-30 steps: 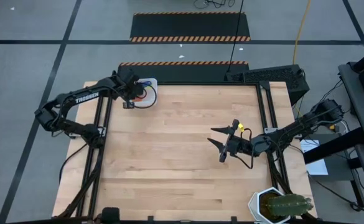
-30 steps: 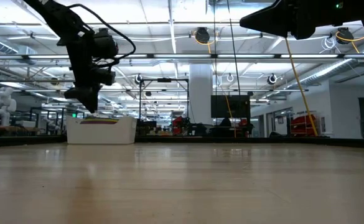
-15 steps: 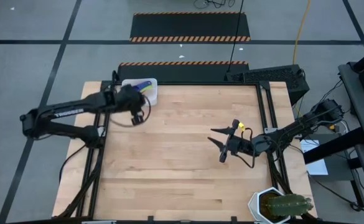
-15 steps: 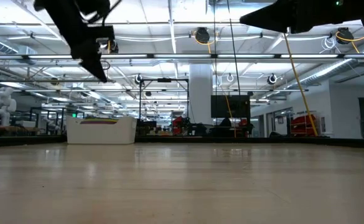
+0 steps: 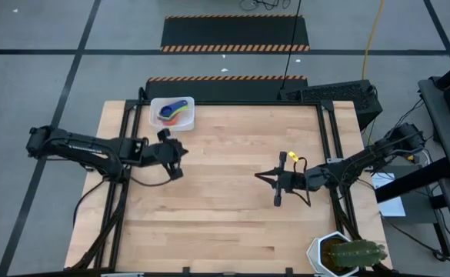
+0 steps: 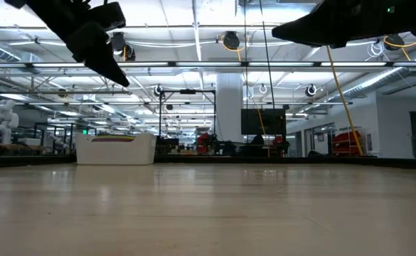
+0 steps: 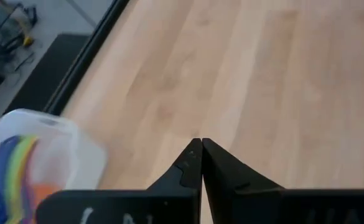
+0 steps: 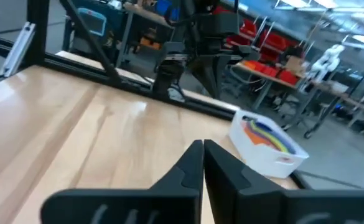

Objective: Nest measuring cups in basket
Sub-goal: Return to Home Position

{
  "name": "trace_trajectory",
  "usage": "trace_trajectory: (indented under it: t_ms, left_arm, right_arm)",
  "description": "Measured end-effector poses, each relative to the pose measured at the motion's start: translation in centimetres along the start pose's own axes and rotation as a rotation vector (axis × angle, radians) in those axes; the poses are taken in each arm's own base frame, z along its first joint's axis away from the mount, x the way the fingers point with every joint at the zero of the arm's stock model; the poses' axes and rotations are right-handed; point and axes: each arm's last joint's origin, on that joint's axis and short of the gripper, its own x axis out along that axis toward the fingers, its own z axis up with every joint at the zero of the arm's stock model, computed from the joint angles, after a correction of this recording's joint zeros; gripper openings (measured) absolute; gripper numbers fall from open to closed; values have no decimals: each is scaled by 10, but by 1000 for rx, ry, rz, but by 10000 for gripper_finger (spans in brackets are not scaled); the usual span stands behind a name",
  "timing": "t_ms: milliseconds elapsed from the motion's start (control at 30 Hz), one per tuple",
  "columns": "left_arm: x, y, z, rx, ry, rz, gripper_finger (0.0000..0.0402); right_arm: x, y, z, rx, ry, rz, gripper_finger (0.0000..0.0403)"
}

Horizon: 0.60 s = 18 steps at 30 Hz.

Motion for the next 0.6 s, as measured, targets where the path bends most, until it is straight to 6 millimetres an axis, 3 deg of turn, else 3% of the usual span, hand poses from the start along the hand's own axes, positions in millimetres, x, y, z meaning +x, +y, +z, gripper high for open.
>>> trace_trajectory:
  t_ms: [267,433,600]
  left_arm:
    - [15,-22,-20,-3,-153,-70,9]
    - [18,-21,-19,48,-208,-62,17]
    - [17,-21,-12,42,-280,-80,4]
  right_arm:
    - [2,0,-10,5,75,49,7]
    - [-2,-7,-25,34,90,28,1]
    - [-9,-13,-45,100,58,118,1]
